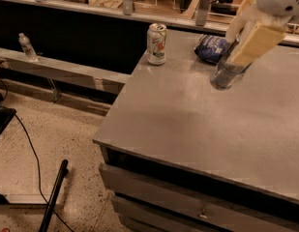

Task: Move redbull can near 7up can

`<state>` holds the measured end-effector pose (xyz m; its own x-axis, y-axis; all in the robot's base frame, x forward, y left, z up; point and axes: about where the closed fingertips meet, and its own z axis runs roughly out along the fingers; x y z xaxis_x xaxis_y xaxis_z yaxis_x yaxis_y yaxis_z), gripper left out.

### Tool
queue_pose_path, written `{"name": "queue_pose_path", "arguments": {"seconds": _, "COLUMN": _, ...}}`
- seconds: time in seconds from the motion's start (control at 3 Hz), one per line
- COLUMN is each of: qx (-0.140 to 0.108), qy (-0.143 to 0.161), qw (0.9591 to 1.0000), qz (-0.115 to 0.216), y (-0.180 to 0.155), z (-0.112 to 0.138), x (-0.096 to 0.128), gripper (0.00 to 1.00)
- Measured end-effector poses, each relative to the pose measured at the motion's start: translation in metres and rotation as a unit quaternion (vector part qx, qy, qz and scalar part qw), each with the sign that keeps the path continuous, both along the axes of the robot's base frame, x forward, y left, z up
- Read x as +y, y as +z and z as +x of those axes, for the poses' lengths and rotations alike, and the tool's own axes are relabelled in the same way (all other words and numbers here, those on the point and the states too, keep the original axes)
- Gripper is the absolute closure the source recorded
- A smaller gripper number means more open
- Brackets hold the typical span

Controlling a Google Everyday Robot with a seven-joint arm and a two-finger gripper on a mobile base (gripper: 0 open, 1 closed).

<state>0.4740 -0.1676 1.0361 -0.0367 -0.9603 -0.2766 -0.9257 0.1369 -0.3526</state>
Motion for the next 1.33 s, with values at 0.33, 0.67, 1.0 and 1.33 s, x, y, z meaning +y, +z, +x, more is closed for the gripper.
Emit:
{"name": "queue_pose_path", "arguments": {"seconds": 0.33, "qx": -0.049, "qy": 0.023, "qw": 0.9984, "qz": 0.016, "y": 0.038, "z": 0.035, "x": 0.032, "gripper": 1.00}}
{"name": "queue_pose_path", "arguments": {"seconds": 0.67, "qx": -0.064, "qy": 0.029, "qw": 0.9973, "qz": 0.021, "y": 0.050, "z": 0.038, "x": 0.039, "gripper": 1.00}}
{"name": "queue_pose_path", "arguments": {"seconds": 1.0, "qx": -0.066, "qy": 0.027, "qw": 0.9973, "qz": 0.021, "y": 0.051, "z": 0.038, "x": 0.040, "gripper": 1.00}}
{"name": "queue_pose_path", "arguments": {"seconds": 1.33, "qx": -0.057, "qy": -0.003, "qw": 0.9983, "qz": 0.002, "y": 0.035, "z": 0.059, "x": 0.037, "gripper": 1.00}}
